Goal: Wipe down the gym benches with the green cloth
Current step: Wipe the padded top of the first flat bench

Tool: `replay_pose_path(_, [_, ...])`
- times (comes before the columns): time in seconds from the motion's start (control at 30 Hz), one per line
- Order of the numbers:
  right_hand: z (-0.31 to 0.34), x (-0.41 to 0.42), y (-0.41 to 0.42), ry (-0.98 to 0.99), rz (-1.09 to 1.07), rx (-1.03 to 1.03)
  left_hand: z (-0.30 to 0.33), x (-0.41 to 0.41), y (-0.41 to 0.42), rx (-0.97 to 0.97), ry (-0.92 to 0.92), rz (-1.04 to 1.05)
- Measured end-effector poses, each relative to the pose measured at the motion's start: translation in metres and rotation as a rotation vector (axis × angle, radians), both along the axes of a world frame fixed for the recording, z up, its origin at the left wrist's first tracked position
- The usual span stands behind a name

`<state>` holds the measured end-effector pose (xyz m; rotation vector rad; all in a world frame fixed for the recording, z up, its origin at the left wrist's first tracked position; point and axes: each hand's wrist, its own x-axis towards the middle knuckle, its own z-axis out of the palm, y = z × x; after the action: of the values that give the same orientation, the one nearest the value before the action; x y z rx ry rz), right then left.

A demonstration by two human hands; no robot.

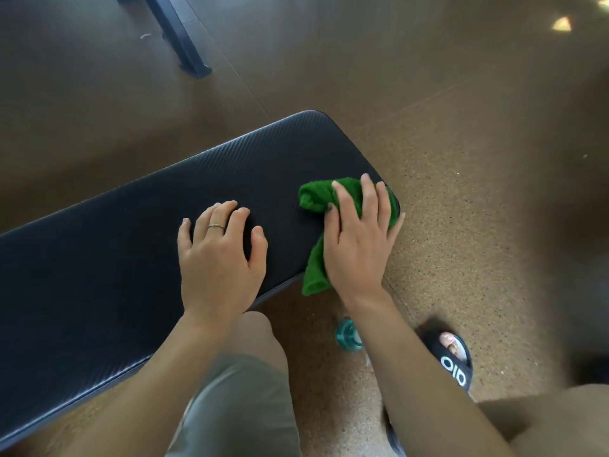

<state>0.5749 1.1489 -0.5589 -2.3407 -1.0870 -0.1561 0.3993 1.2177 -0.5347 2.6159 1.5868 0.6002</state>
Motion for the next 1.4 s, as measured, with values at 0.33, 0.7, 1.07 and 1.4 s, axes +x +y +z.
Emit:
replay_pose_path(0.33, [0.013,-0.027,0.013,-0.073,-0.017,-0.01,0.001,-0.001,0.001,-0.019,-0.057,0.0])
replay_pose_path(0.7, [0.005,-0.012,-0.002,-0.218,0.357,0.107,0.002,-0.005,0.001,-0.025,-0.113,-0.026])
replay_pose_path(1.07, [0.029,0.065,0.085,-0.113,0.228,-0.109,0.0,-0.001,0.003,-0.019,-0.116,-0.005])
replay_pose_path(1.4, [0.016,-0.015,0.003,-0.191,0.131,-0.003,0.001,-0.004,0.002,-0.029,-0.151,0.007])
